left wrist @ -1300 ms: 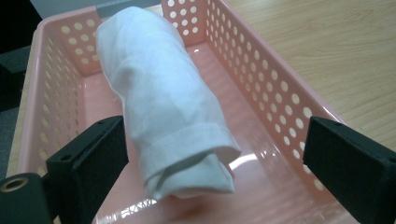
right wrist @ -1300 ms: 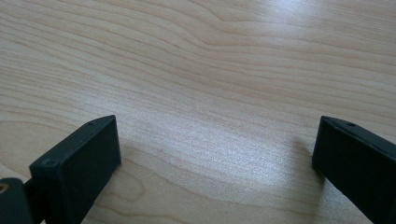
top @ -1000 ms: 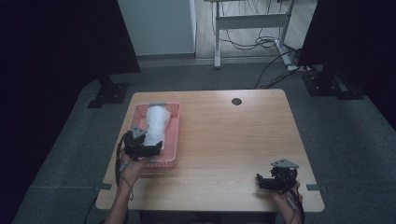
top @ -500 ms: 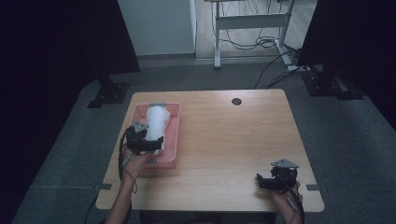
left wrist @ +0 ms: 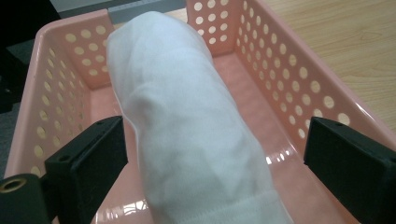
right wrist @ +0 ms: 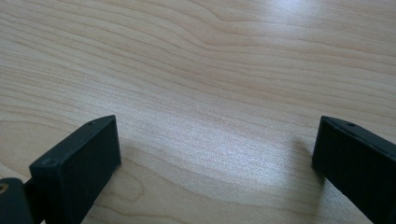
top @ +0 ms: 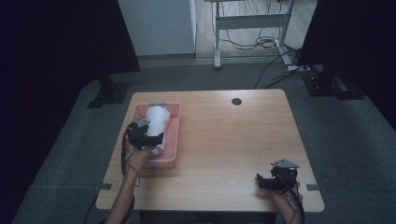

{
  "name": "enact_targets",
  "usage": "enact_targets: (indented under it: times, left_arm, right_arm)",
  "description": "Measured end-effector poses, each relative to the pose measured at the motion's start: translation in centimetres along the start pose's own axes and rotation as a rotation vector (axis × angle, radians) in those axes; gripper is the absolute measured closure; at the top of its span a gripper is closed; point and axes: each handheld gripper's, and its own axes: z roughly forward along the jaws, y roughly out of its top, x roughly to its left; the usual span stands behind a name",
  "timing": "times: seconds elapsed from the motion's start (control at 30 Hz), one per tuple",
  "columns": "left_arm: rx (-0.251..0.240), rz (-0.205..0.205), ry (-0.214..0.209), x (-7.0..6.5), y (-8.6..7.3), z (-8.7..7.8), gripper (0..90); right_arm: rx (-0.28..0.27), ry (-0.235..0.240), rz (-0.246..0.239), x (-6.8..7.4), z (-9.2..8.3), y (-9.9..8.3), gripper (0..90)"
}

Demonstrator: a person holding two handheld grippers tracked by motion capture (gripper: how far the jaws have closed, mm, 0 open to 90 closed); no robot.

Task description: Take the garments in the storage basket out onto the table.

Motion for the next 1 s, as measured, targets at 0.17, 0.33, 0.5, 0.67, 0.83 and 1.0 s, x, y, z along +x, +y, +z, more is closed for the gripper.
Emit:
enact_targets:
  times: [0.17,0.33,0.5,0.67,0.83,1.0]
  left_arm:
    - [0.005,0.003,0.01,0.3,0.4,0.6,6.2]
    - [0.014,-0.011,0.007,0.5,0.6,1.2,6.2]
    - [0.029,-0.016,0.006,0.6,0.7,2.0,6.2]
    - [0.05,-0.02,0.013,0.6,0.7,2.8,6.2]
    - [0.065,-0.016,0.016,0.6,0.8,3.3,6.2]
    - [0.076,-0.025,0.02,0.7,0.9,3.8,6.2]
  right_arm:
    - [0.0,0.003,-0.004,0.0,0.0,0.0,0.8]
    - [0.0,0.005,-0.005,0.0,0.0,0.0,0.8]
    - [0.0,0.005,-0.005,0.0,0.0,0.0,0.8]
    - [0.0,0.005,-0.005,0.0,0.0,0.0,0.8]
    - [0.0,0.005,-0.005,0.0,0.0,0.0,0.8]
    - [0.0,0.005,-0.005,0.0,0.0,0.0,0.8]
